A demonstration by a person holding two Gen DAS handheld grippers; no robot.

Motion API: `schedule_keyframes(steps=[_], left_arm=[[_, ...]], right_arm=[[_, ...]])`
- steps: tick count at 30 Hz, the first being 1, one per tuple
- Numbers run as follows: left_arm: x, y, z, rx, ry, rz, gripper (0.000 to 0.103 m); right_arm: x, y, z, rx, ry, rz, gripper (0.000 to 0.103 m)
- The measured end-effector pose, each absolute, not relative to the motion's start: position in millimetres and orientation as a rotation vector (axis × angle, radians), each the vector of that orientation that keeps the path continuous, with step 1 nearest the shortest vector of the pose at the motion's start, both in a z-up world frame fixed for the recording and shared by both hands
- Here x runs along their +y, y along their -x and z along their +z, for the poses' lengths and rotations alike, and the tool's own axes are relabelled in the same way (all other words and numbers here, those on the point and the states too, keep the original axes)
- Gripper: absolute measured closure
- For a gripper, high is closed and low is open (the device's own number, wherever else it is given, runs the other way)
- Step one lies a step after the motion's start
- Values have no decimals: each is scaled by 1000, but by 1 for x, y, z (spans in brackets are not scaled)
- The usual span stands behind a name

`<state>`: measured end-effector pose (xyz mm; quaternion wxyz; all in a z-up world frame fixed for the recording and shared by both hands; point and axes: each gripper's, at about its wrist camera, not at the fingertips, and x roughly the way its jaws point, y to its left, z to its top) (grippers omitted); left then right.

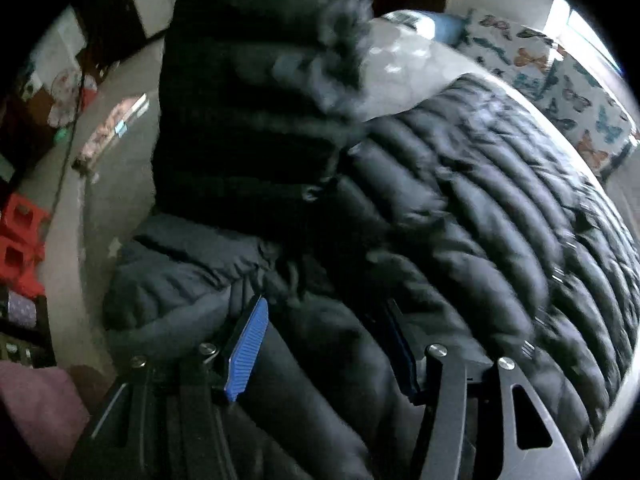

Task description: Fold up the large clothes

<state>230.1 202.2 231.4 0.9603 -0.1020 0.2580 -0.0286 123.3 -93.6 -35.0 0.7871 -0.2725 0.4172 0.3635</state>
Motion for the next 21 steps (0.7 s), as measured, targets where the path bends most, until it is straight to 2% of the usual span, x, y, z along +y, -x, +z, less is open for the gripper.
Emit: schedule_keyframes(steps=[7, 13, 17, 21], left_arm=[[58, -180, 238, 552, 117, -269, 95], [-74, -145, 201, 665, 38, -408, 95], [-162, -134, 141, 795, 29, -503, 95], [-233, -137, 51, 977, 3, -563, 95]], right_arm=[[-203, -110, 0, 847, 392, 614, 40], [-281, -95, -13, 860, 227, 486, 40], [-314, -82, -30, 873, 109, 448, 40], [-342, -72, -41, 876, 5, 432, 40]])
